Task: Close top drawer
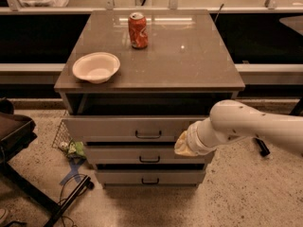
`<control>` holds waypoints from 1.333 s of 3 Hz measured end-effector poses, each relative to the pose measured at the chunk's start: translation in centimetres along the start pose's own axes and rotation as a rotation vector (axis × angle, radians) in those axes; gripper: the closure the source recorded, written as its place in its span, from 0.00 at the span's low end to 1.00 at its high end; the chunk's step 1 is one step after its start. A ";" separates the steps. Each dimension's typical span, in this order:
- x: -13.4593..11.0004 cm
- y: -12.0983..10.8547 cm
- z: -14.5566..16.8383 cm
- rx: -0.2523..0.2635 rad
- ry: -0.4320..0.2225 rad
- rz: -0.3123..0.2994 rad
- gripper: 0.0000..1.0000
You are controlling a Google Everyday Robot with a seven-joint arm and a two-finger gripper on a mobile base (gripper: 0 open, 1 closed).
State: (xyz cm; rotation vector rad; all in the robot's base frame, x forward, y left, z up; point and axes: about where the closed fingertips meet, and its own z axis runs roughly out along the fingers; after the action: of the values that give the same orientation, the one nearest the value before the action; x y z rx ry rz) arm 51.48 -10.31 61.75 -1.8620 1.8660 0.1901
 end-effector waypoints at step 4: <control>2.7 -8.4 1.3 0.009 0.001 0.008 1.00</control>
Offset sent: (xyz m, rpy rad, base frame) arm 0.1414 -0.0401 -0.0032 0.0006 -0.0039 -0.0209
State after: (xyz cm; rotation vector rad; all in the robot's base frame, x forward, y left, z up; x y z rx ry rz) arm 60.08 -12.71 61.51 -1.8494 1.8723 0.1833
